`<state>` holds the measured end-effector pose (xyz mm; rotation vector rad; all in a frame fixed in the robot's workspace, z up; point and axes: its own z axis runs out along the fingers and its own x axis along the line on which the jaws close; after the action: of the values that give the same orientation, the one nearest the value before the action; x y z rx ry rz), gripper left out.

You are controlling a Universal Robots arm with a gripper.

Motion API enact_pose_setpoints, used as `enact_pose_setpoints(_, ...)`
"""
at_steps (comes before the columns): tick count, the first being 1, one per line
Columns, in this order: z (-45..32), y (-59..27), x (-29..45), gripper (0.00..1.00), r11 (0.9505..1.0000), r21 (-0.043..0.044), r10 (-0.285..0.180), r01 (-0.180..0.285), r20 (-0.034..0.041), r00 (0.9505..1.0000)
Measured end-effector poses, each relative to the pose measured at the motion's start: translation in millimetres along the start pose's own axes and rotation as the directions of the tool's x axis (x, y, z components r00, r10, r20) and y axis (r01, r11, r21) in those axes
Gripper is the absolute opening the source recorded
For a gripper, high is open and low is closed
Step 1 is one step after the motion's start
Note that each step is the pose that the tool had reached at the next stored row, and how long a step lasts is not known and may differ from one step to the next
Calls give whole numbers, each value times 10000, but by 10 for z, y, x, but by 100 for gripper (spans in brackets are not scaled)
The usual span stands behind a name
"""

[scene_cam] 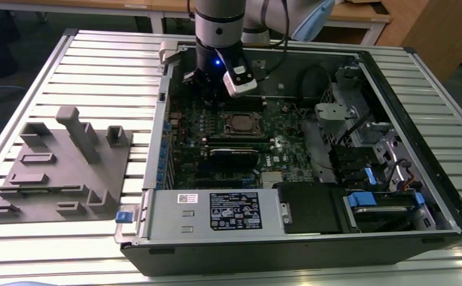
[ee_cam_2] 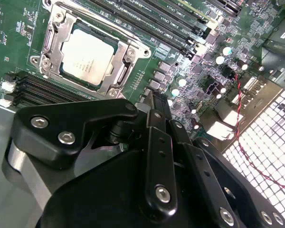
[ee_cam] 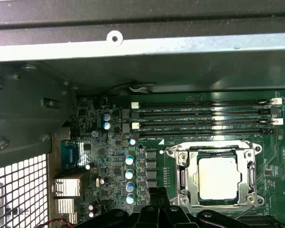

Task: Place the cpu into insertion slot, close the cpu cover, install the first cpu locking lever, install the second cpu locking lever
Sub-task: 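Install the first cpu locking lever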

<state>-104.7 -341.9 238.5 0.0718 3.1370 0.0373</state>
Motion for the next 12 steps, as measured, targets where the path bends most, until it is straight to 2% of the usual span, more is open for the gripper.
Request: enact_pose_setpoints(12,0,-2,32,11,10000,0,0,0,0,10000)
